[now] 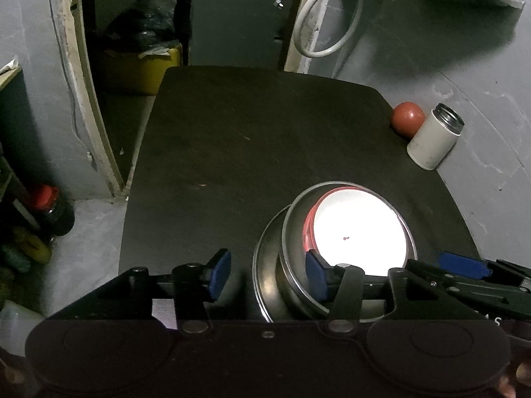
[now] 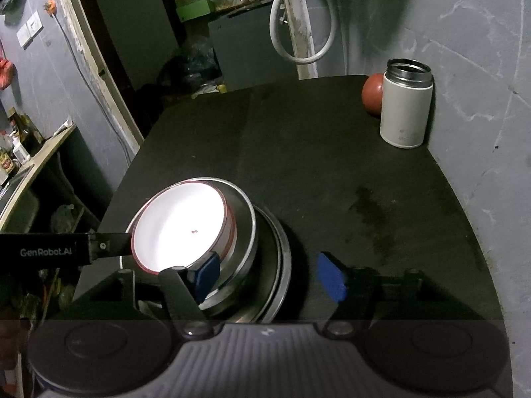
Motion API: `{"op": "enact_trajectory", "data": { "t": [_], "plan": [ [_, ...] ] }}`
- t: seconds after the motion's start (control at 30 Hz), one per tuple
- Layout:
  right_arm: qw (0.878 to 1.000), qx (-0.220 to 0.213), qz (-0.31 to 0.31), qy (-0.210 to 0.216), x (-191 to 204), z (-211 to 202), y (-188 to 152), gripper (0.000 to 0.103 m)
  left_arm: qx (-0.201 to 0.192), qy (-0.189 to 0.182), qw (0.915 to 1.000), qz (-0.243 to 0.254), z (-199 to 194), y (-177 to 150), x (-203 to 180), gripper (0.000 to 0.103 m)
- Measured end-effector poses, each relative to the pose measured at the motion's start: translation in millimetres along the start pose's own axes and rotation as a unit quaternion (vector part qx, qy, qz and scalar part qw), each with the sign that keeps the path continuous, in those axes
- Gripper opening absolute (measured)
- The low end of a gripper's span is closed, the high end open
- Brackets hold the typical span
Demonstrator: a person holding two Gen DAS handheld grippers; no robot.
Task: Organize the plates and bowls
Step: 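Lower the nested bowls onto the stacked steel plates, then open the left gripper and pull both grippers back from the stack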
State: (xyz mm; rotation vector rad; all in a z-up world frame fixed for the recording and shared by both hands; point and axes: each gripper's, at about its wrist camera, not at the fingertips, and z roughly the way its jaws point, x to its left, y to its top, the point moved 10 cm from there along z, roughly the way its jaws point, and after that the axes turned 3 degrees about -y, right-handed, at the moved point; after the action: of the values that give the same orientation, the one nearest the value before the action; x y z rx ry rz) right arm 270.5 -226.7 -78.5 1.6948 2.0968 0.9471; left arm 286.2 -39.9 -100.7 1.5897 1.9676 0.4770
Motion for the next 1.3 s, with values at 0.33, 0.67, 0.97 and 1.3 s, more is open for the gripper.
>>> {"op": "enact_trajectory", "data": {
  "t": [0.33,0.67,0.97,1.3],
  "plan": [
    [1.0,-0.005,0.003,0.002,-4,-2,1,0.081,-0.01,0.012,0.9999,-0.003,-6,1,0,0.06],
    [1.0,-0.02,-0.001,0.011,-3,-9,4,0.088,-0.029,0.0,0.9996,0.008,-14,3,-10,0.075],
    [0.999,-0.035,0.014,0.012,-7,-15,6,0.097,-0.035,0.005,0.9994,0.003,-19,1,-8,0.081],
    [0.998,-0.051,0.028,0.009,-10,-21,9,0.102,-0.056,0.015,0.9982,-0.014,-30,0,1,0.094]
  ]
}}
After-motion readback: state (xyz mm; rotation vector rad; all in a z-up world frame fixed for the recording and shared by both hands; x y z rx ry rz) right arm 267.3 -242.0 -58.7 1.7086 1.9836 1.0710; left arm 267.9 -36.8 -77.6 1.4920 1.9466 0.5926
